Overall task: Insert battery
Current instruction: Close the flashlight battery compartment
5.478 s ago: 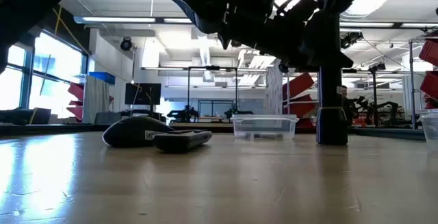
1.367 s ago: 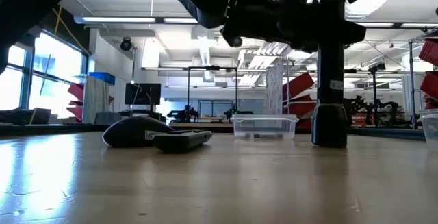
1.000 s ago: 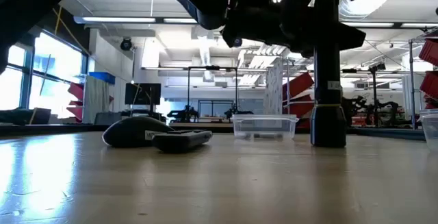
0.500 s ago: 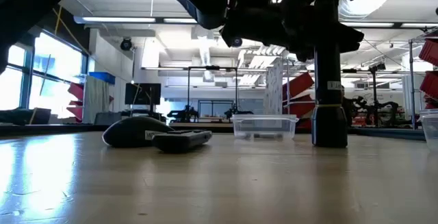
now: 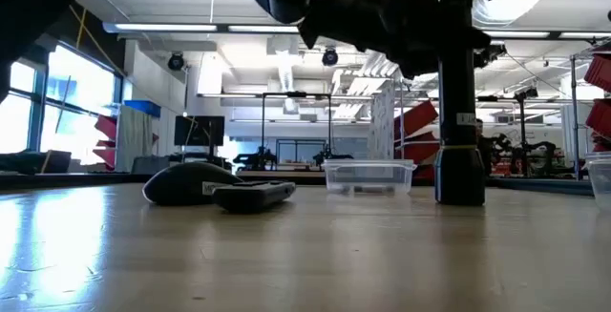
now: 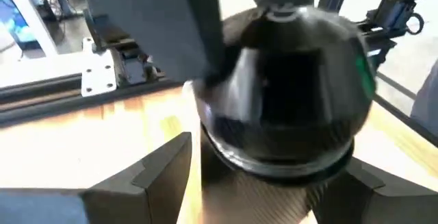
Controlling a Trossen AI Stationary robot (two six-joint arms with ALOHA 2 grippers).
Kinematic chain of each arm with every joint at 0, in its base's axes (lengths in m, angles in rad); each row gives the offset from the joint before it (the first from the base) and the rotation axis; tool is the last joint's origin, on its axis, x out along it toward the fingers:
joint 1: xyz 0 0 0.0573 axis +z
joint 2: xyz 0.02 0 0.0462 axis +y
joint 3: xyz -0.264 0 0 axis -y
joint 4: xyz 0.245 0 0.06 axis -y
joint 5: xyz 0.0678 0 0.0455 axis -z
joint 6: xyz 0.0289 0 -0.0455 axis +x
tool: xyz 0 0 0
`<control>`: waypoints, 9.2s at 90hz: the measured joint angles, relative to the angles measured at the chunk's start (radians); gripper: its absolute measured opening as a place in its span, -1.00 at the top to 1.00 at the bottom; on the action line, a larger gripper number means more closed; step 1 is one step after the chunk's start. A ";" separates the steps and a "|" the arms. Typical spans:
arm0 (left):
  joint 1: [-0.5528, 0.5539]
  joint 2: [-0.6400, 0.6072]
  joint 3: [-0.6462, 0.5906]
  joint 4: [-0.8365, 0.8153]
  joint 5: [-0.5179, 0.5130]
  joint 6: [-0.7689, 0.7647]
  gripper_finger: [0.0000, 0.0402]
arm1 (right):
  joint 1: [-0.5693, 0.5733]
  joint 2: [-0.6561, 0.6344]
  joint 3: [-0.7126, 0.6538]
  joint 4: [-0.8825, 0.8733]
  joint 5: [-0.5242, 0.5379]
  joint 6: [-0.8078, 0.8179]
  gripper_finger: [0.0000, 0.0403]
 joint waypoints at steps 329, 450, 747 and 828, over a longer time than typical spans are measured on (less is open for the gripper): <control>-0.119 -0.556 -0.968 0.471 -0.386 -0.174 0.34 | -0.020 0.699 0.797 -0.114 0.037 -0.046 0.02; -0.117 -0.488 -1.030 0.709 -0.484 -0.179 0.34 | -0.055 0.750 0.797 -0.158 -0.034 0.006 0.38; -0.112 -0.488 -1.031 0.674 -0.506 -0.191 0.22 | -0.034 0.828 1.032 -0.289 0.059 0.089 0.12; -0.114 -0.487 -1.031 0.675 -0.474 -0.186 0.22 | -0.043 0.844 0.939 -0.283 -0.008 -0.038 0.27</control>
